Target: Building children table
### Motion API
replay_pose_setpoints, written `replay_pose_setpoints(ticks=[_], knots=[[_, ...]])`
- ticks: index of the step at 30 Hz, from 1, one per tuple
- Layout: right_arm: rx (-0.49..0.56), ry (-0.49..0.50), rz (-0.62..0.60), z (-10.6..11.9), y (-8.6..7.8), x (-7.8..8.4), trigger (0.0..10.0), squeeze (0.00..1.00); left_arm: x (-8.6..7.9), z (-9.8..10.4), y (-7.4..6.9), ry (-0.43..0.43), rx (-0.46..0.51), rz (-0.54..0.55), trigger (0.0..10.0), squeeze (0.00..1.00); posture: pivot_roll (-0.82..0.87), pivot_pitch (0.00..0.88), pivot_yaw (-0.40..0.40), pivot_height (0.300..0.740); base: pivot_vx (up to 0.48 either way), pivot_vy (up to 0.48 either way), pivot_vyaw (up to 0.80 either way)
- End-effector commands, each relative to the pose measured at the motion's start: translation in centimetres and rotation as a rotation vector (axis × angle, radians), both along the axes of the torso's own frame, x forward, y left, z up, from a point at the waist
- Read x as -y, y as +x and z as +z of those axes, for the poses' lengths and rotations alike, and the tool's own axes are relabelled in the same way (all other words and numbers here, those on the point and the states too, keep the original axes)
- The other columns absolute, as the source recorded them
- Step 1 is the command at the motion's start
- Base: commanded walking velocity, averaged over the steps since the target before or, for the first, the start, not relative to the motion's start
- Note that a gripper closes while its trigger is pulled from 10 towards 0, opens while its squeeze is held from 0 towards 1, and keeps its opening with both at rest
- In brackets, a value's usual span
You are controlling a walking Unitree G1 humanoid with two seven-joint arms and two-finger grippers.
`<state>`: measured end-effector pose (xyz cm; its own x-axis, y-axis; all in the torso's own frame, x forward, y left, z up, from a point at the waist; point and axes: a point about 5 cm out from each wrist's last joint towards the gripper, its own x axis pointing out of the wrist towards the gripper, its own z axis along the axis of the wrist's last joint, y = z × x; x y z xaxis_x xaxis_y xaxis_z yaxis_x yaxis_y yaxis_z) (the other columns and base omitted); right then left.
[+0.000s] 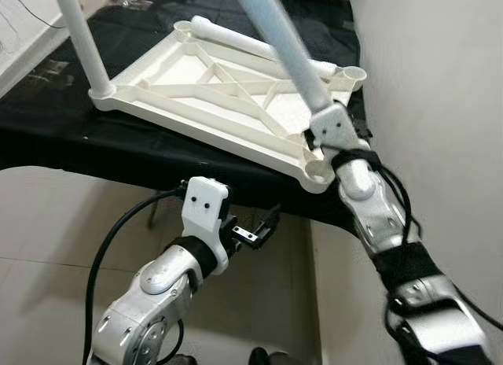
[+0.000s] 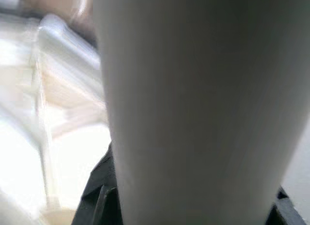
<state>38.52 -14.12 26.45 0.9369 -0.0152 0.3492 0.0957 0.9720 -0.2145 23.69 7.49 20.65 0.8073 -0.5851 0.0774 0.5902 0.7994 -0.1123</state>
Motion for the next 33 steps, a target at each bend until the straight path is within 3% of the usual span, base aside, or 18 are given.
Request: replay_pose_setpoints(ticks=[1,2,3,4,5,8,15,17,18,20,21,23,24,27,29,30,33], knots=[[0.023,0.153,0.018,1.0,0.1,0.3,10.0,0.00,0.1,-0.1,-0.2,-0.003,-0.013,-0.004,10.0,0.00,0.09,0.281,-0.119,0.740,0.000,0.000,0.00],[0.034,0.262,0.030,1.8,0.3,0.1,10.0,0.00,0.1,-0.1,-0.2,-0.004,-0.015,-0.002,10.0,0.00,0.09,0.281,-0.119,0.740,0.000,0.000,0.00],[0.034,0.262,0.030,1.8,0.3,0.1,10.0,0.00,0.1,-0.1,-0.2,-0.004,-0.015,-0.002,10.0,0.00,0.09,0.281,-0.119,0.740,0.000,0.000,0.00],[0.043,0.379,0.054,2.7,0.4,-0.2,10.0,0.00,0.1,0.0,-0.1,-0.005,-0.014,0.002,10.0,0.00,0.09,0.276,-0.125,0.740,0.000,0.000,0.00],[0.043,0.379,0.054,2.7,0.4,-0.2,10.0,0.00,0.1,0.0,-0.1,-0.005,-0.014,0.002,10.0,0.00,0.09,0.276,-0.125,0.740,0.000,0.000,0.00],[0.056,0.552,0.106,4.4,0.4,-0.9,10.0,0.00,0.1,0.0,0.0,-0.005,-0.012,0.012,10.0,0.00,0.09,0.264,-0.139,0.740,0.000,0.000,0.00],[0.059,0.576,0.130,4.7,0.2,-1.4,10.0,0.00,0.0,0.0,0.1,0.003,-0.008,0.019,10.0,0.00,0.08,0.251,-0.141,0.740,0.000,0.000,0.00],[0.062,0.524,0.127,4.5,0.0,-1.6,10.0,0.00,-0.1,0.0,0.1,0.004,-0.005,0.025,10.0,0.00,0.08,0.241,-0.139,0.740,0.000,0.000,0.00],[0.063,0.409,0.109,3.9,-0.4,-1.8,10.0,0.00,-0.1,0.1,0.3,0.000,-0.001,0.030,10.0,0.00,0.07,0.232,-0.142,0.740,0.000,0.000,0.00],[0.063,0.409,0.109,3.9,-0.4,-1.8,10.0,0.00,-0.1,0.1,0.3,0.000,-0.001,0.030,10.0,0.00,0.07,0.232,-0.142,0.740,0.000,0.000,0.00],[0.052,0.239,0.084,2.8,-0.6,-2.1,10.0,0.00,-0.3,0.2,0.5,-0.007,0.002,0.040,10.0,0.00,0.06,0.228,-0.142,0.740,0.000,0.000,0.00],[0.052,0.239,0.084,2.8,-0.6,-2.1,10.0,0.00,-0.3,0.2,0.5,-0.007,0.002,0.040,10.0,0.00,0.06,0.228,-0.142,0.740,0.000,0.000,0.00],[0.014,0.139,0.057,1.0,-0.5,-2.2,10.0,0.00,-0.4,0.3,0.8,-0.005,0.011,0.053,10.0,0.00,0.07,0.220,-0.154,0.740,0.000,0.000,0.00],[-0.044,0.098,0.042,-0.7,-0.2,-2.5,10.0,0.00,-0.8,0.4,1.2,-0.005,0.015,0.077,10.0,0.00,0.08,0.218,-0.162,0.740,0.000,0.000,0.00],[-0.112,0.106,0.061,-2.3,0.4,-4.4,10.0,0.00,-2.1,0.7,1.8,0.009,0.035,0.142,10.0,0.00,0.09,0.214,-0.187,0.740,0.000,0.000,0.00],[-0.117,0.122,0.089,-2.0,0.6,-5.8,10.0,0.00,-2.9,0.9,2.1,0.016,0.048,0.176,10.0,0.00,0.10,0.214,-0.194,0.740,0.000,0.000,0.00],[-0.114,0.131,0.108,-1.7,0.7,-6.6,10.0,0.00,-3.3,1.1,2.3,0.020,0.057,0.196,10.0,0.00,0.10,0.214,-0.197,0.740,0.000,0.000,0.00]])
